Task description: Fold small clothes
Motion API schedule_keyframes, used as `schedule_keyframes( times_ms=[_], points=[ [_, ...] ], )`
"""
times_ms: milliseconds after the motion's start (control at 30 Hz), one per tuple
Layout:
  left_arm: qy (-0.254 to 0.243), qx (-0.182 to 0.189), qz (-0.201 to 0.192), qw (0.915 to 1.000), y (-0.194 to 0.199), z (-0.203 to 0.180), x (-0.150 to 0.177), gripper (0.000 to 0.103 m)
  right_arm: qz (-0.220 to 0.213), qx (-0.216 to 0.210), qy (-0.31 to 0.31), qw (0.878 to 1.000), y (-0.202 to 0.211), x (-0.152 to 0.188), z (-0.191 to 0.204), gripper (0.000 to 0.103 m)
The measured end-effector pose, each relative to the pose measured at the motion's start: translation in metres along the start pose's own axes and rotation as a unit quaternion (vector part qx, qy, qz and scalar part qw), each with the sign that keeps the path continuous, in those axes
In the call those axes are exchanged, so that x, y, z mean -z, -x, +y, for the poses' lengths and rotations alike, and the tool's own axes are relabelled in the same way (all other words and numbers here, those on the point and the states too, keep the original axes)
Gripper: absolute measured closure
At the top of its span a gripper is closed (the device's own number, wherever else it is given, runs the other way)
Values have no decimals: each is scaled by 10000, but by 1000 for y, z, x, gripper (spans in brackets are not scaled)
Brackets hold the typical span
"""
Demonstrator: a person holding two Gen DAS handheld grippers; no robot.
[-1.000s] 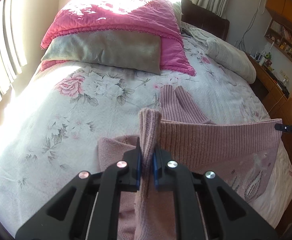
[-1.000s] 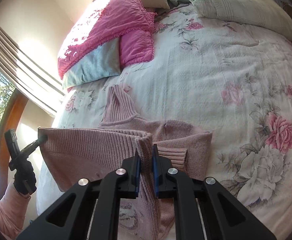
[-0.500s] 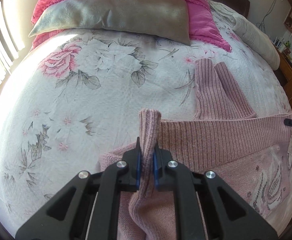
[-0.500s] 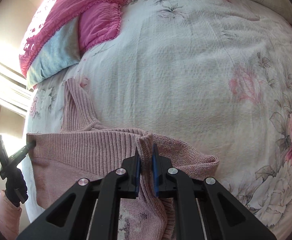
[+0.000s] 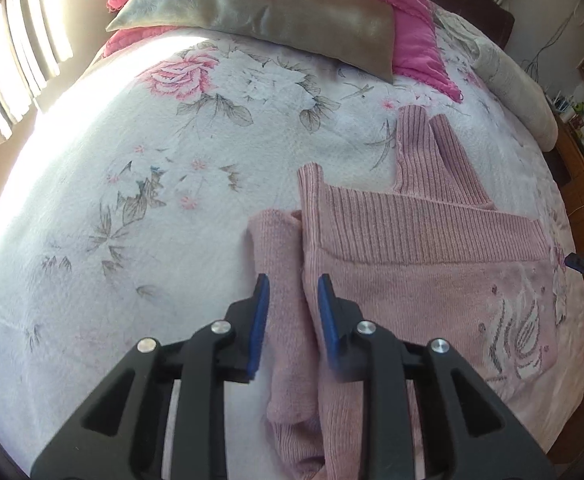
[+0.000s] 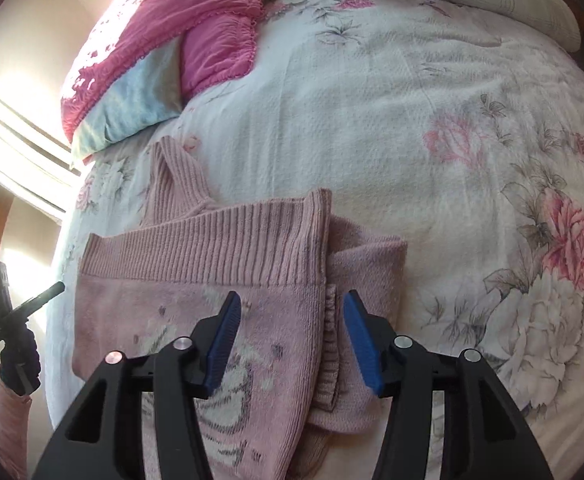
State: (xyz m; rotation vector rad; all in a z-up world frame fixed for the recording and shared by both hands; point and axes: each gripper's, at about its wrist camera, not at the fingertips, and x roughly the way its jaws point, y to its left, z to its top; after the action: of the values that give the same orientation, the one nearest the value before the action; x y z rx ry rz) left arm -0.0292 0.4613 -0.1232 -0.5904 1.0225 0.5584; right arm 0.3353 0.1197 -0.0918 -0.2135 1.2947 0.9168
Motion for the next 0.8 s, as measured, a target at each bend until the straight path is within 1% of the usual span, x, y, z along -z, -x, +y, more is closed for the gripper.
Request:
schedule_keyframes(
  times_ms=[33, 100, 200, 267, 300, 333, 367, 400, 433, 467, 500, 567, 633, 667, 700, 733, 800],
  points=[
    [-91, -5, 95, 9999, 7, -3, 16, 69, 110, -59, 27, 9999, 5, 16, 3, 47],
    [-87, 49, 332, 9994, 16, -6, 48, 64, 355, -190, -9, 9992, 12, 48, 5, 43],
    [9, 153, 617, 9980, 19, -9, 87, 63, 785, -317, -65, 9964, 7, 92, 5, 41],
    [94, 262, 716, 9970, 15, -12, 103, 63, 990, -264, -25, 9947, -3, 114, 7, 41],
    [67, 242, 755, 9968, 11, -15, 109, 63, 1057, -220, -25, 9942, -9, 122, 6, 41],
    [53, 160, 801, 9966, 6, -17, 113, 65, 1120, -249, -108, 9933, -15, 127, 4, 43],
    [101, 129, 856, 9962, 0, -17, 115, 68, 1197, -346, -208, 9920, -21, 130, 1, 48],
    [177, 156, 923, 9955, -6, -17, 116, 80, 1254, -437, -289, 9907, -26, 132, -1, 64],
    [268, 118, 998, 9946, -11, -15, 116, 84, 1257, -427, -337, 9906, -27, 132, -2, 72],
    [338, 70, 1045, 9939, -13, -14, 115, 87, 1209, -433, -356, 9911, -25, 130, -4, 76],
    [357, 107, 1052, 9937, -12, -14, 114, 90, 1161, -510, -380, 9912, -21, 129, -5, 80],
    [215, 99, 985, 9949, -4, -17, 112, 92, 1111, -620, -378, 9912, -9, 127, -7, 86],
    [122, 146, 955, 9952, 3, -17, 112, 93, 1097, -583, -260, 9919, 4, 127, -6, 92],
    [91, 120, 985, 9950, 4, -16, 114, 93, 1114, -529, -236, 9921, 7, 128, -7, 99],
    [65, 94, 1030, 9946, 3, -15, 116, 93, 1159, -353, -219, 9924, 7, 129, -9, 103],
    [67, 66, 1079, 9941, 0, -13, 118, 93, 1234, -218, -225, 9919, 5, 131, -14, 103],
    [131, 81, 1160, 9931, -8, -10, 123, 93, 1310, -183, -327, 9907, -2, 134, -24, 103]
  ],
)
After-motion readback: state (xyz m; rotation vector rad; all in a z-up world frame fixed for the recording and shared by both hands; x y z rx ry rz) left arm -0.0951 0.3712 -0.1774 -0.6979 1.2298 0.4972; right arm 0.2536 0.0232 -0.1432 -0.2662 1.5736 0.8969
